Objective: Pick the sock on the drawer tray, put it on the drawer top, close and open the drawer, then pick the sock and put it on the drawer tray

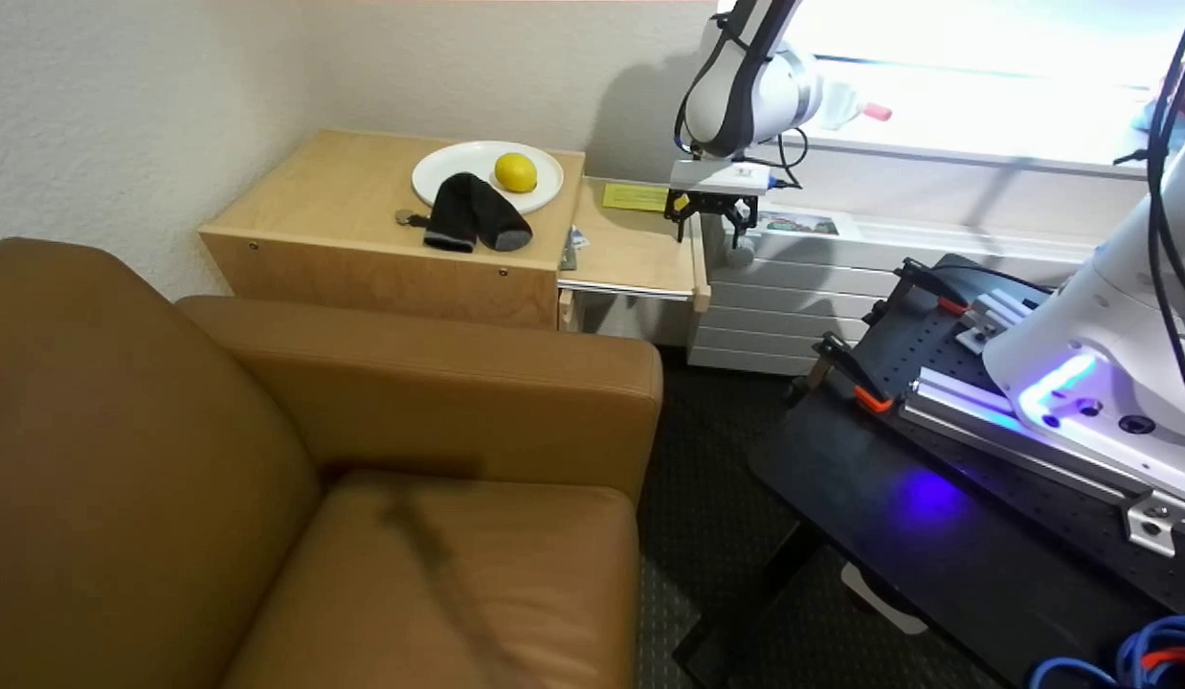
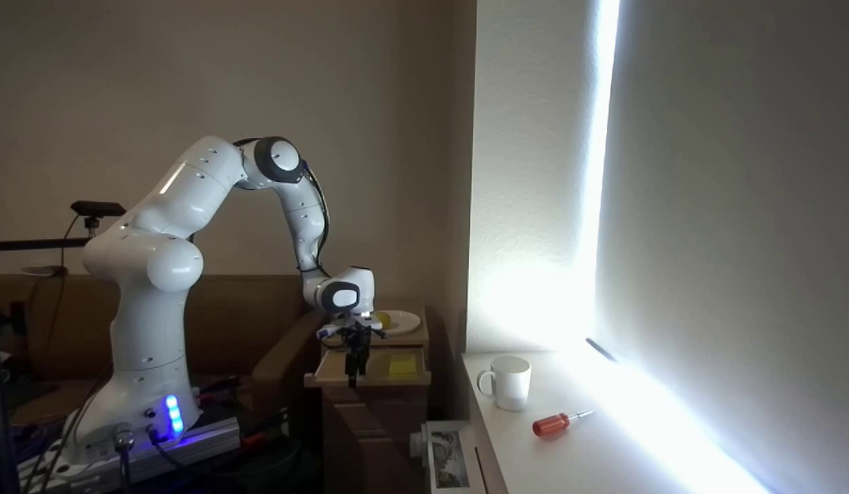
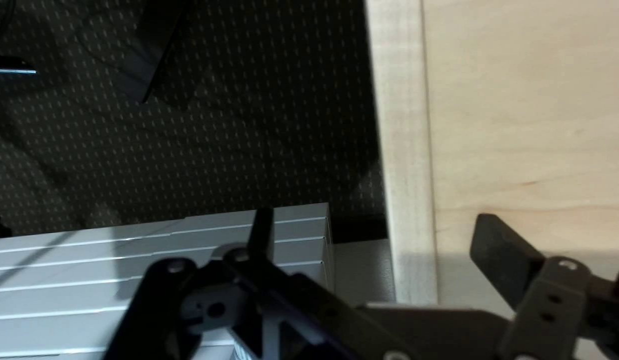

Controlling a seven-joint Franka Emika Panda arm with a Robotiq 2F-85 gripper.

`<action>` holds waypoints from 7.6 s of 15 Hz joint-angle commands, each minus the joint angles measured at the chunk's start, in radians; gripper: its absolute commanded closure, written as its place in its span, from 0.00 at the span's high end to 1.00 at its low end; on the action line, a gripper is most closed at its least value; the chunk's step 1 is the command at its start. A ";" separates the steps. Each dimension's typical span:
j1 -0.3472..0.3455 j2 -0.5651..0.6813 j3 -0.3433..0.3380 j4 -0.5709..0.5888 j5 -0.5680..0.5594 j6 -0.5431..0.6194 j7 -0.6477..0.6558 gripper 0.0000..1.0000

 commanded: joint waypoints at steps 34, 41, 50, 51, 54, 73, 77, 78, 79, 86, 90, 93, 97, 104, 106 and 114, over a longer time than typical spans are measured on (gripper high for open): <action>0.137 -0.503 -0.001 -0.365 -0.172 0.119 -0.116 1.00; 0.315 -0.631 0.009 -0.191 -0.668 -0.086 0.109 1.00; 0.318 -0.488 0.007 -0.148 -0.730 -0.021 0.217 1.00; 0.322 -0.448 0.012 -0.129 -0.710 -0.007 0.213 1.00; 0.339 -0.320 0.024 -0.038 -0.695 0.065 0.239 1.00; 0.597 0.118 -0.190 0.405 -0.584 0.128 0.462 1.00; 0.616 0.226 -0.232 0.503 -0.504 0.119 0.476 1.00; 0.618 0.244 -0.238 0.521 -0.489 0.114 0.474 1.00; 0.625 0.269 -0.253 0.542 -0.474 0.120 0.481 1.00; 0.630 0.347 -0.275 0.621 -0.401 0.088 0.466 0.53; 0.621 0.301 -0.246 0.590 -0.390 0.037 0.442 0.25; 0.548 0.163 -0.136 0.503 -0.374 -0.046 0.353 0.05; 0.419 -0.047 0.008 0.370 -0.332 -0.180 0.213 0.00; 0.162 -0.402 0.133 0.101 -0.284 -0.324 0.127 0.01; 0.076 -0.504 0.170 0.019 -0.214 -0.342 0.052 0.01; -0.121 -0.604 0.178 -0.077 0.074 -0.489 -0.172 0.01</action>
